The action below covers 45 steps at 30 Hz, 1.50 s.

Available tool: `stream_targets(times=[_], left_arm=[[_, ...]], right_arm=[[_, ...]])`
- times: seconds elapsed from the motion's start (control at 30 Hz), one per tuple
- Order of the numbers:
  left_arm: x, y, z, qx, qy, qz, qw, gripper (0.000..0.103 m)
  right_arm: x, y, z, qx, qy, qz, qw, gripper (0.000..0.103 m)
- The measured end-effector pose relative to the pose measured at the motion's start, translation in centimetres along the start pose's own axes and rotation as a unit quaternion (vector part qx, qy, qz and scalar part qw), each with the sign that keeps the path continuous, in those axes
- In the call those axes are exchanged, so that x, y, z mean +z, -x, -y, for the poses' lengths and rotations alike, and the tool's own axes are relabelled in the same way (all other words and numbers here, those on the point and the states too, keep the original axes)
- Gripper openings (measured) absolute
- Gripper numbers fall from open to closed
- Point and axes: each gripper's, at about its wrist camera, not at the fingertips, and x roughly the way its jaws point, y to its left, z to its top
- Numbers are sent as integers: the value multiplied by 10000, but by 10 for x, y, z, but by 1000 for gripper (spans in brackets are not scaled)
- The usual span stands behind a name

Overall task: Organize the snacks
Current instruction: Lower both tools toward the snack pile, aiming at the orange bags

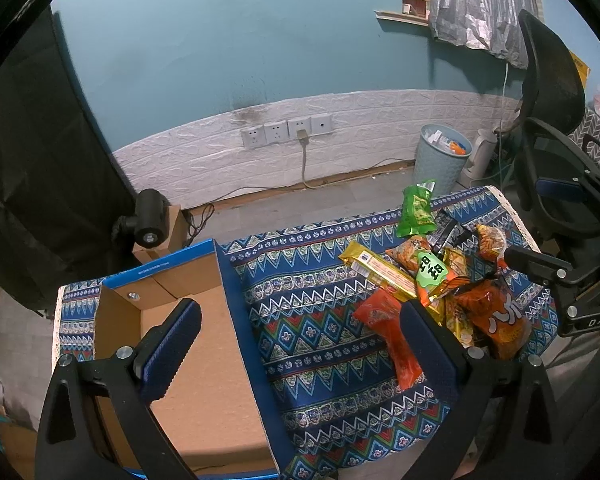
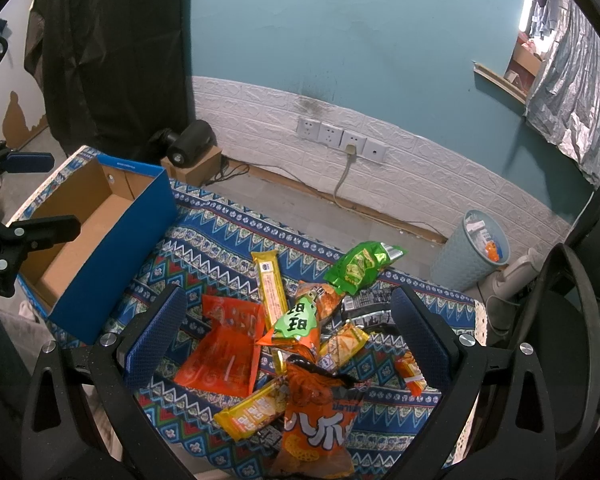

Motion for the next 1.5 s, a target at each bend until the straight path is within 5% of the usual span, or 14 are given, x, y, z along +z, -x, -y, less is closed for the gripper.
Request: stream_targets(times=[0.83, 1.5], left_arm=[[-2, -24, 12, -98, -162, -316, 9993, 101], [-33, -94, 54, -223, -354, -1388, 9894, 101]], right_arm=[[-16, -7, 21, -160, -96, -256, 9995, 100], [-93, -62, 53, -122, -547, -1622, 9852, 100]])
